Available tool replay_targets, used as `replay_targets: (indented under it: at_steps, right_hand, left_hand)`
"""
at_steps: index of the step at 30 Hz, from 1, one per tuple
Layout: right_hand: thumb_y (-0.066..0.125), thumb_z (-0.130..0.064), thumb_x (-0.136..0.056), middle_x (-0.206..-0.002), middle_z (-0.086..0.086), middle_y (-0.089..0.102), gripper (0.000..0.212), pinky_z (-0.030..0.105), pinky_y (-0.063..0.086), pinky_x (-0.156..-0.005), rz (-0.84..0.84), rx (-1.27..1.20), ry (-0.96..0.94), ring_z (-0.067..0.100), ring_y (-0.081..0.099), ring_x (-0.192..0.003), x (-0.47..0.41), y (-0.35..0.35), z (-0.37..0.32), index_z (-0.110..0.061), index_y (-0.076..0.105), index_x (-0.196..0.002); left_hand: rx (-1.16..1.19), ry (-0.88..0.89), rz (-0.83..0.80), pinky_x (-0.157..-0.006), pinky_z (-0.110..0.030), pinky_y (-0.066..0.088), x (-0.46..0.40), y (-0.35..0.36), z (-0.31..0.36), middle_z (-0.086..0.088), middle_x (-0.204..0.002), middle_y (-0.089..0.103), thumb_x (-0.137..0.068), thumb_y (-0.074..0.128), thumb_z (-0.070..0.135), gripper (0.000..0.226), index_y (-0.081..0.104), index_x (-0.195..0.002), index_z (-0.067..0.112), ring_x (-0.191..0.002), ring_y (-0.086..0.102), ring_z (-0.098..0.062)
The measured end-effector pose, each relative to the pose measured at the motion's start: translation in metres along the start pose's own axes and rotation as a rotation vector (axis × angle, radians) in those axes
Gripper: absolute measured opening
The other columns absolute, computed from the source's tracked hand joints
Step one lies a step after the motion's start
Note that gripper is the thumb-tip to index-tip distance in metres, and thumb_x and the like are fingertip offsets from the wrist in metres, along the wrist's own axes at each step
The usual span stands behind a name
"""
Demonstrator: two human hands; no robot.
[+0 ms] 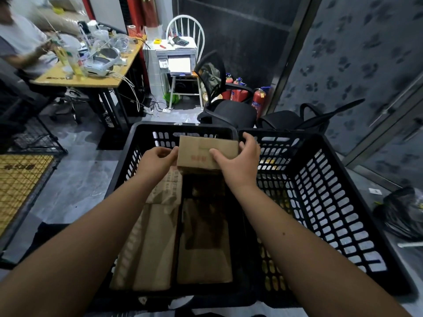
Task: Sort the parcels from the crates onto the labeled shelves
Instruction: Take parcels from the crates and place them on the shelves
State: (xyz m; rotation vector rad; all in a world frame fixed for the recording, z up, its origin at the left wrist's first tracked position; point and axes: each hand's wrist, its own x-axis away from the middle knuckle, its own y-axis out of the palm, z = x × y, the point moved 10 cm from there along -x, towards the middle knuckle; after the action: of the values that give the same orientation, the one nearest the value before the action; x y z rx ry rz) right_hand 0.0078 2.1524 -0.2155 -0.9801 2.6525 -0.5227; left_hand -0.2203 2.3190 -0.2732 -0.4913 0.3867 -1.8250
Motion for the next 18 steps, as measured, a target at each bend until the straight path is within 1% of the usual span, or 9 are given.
replay_targets:
  at_steps: [2, 4, 7, 8, 9, 11, 12, 15, 18]
  right_hand:
    - [0.091, -0.054, -0.071, -0.147, -0.007, 0.044, 0.101, 0.033, 0.047, -0.113, 0.002, -0.098, 0.069, 0.008, 0.047, -0.133, 0.0, -0.007, 0.005, -0.023, 0.037, -0.15]
    - [0.09, -0.06, -0.068, -0.145, -0.007, 0.052, 0.096, 0.037, 0.053, -0.108, -0.024, -0.177, 0.116, 0.008, 0.054, -0.129, 0.003, -0.01, 0.008, -0.025, 0.045, -0.145]
    - [0.085, -0.082, -0.055, -0.144, -0.005, 0.058, 0.093, 0.046, 0.057, -0.102, -0.068, -0.236, 0.109, 0.014, 0.057, -0.132, 0.004, -0.011, 0.008, -0.034, 0.062, -0.132]
    - [0.086, -0.081, -0.053, -0.142, -0.004, 0.061, 0.09, 0.046, 0.058, -0.1, -0.094, -0.264, 0.091, 0.015, 0.059, -0.13, 0.003, -0.01, 0.009, -0.035, 0.065, -0.128]
    - [0.09, -0.073, -0.057, -0.136, -0.003, 0.065, 0.081, 0.046, 0.059, -0.098, -0.132, -0.302, 0.055, 0.015, 0.063, -0.126, 0.004, -0.012, 0.003, -0.035, 0.067, -0.124]
    - [0.093, -0.042, -0.07, -0.123, -0.004, 0.071, 0.06, 0.045, 0.061, -0.094, -0.22, -0.386, -0.015, 0.013, 0.069, -0.113, 0.013, -0.02, -0.019, -0.032, 0.067, -0.123]
    - [0.092, -0.03, -0.073, -0.119, -0.005, 0.073, 0.061, 0.044, 0.062, -0.093, -0.28, -0.421, -0.045, 0.011, 0.07, -0.112, 0.015, -0.021, -0.024, -0.03, 0.064, -0.128]
    - [0.094, -0.027, -0.068, -0.131, -0.007, 0.066, 0.095, 0.046, 0.058, -0.101, -0.414, -0.465, -0.089, 0.012, 0.063, -0.123, 0.017, -0.025, -0.03, -0.037, 0.046, -0.15]
    - [0.097, -0.02, -0.061, -0.143, -0.01, 0.058, 0.122, 0.047, 0.052, -0.109, -0.473, -0.425, -0.13, 0.011, 0.055, -0.133, 0.018, -0.037, -0.036, -0.044, 0.029, -0.159]
  left_hand:
    - [0.008, 0.004, 0.002, -0.074, -0.033, 0.051, 0.009, -0.001, 0.01, 0.009, -0.099, 0.073, -0.094, 0.064, 0.064, 0.047, 0.073, -0.109, 0.02, -0.094, 0.068, -0.011]
    - [0.023, -0.006, 0.02, -0.07, -0.031, 0.047, 0.02, -0.002, 0.019, 0.011, -0.097, 0.069, -0.095, 0.059, 0.067, 0.046, 0.07, -0.105, 0.023, -0.091, 0.062, -0.005]
    - [0.108, -0.06, 0.052, -0.072, -0.034, 0.046, 0.04, 0.0, 0.028, 0.007, -0.092, 0.066, -0.096, 0.051, 0.07, 0.048, 0.067, -0.094, 0.025, -0.085, 0.059, -0.01]
    - [0.138, -0.075, 0.069, -0.073, -0.035, 0.046, 0.048, -0.001, 0.032, 0.006, -0.091, 0.066, -0.096, 0.05, 0.07, 0.049, 0.067, -0.092, 0.025, -0.084, 0.059, -0.012]
    - [0.153, -0.082, 0.087, -0.071, -0.036, 0.045, 0.055, -0.003, 0.035, 0.005, -0.09, 0.066, -0.096, 0.05, 0.071, 0.049, 0.066, -0.09, 0.025, -0.082, 0.059, -0.014]
    - [0.154, -0.074, 0.129, -0.067, -0.034, 0.043, 0.069, -0.009, 0.044, 0.003, -0.089, 0.067, -0.096, 0.05, 0.071, 0.05, 0.066, -0.087, 0.024, -0.081, 0.06, -0.015]
    - [0.155, -0.067, 0.149, -0.067, -0.034, 0.043, 0.077, -0.013, 0.049, 0.002, -0.088, 0.067, -0.096, 0.051, 0.07, 0.052, 0.068, -0.088, 0.021, -0.08, 0.06, -0.015]
    - [0.169, -0.058, 0.188, -0.072, -0.036, 0.048, 0.094, -0.02, 0.061, -0.001, -0.089, 0.072, -0.097, 0.051, 0.071, 0.059, 0.072, -0.092, 0.016, -0.083, 0.065, -0.018]
    - [0.18, -0.046, 0.214, -0.071, -0.036, 0.047, 0.114, -0.024, 0.076, -0.009, -0.093, 0.075, -0.096, 0.049, 0.074, 0.066, 0.072, -0.092, 0.012, -0.083, 0.065, -0.02]
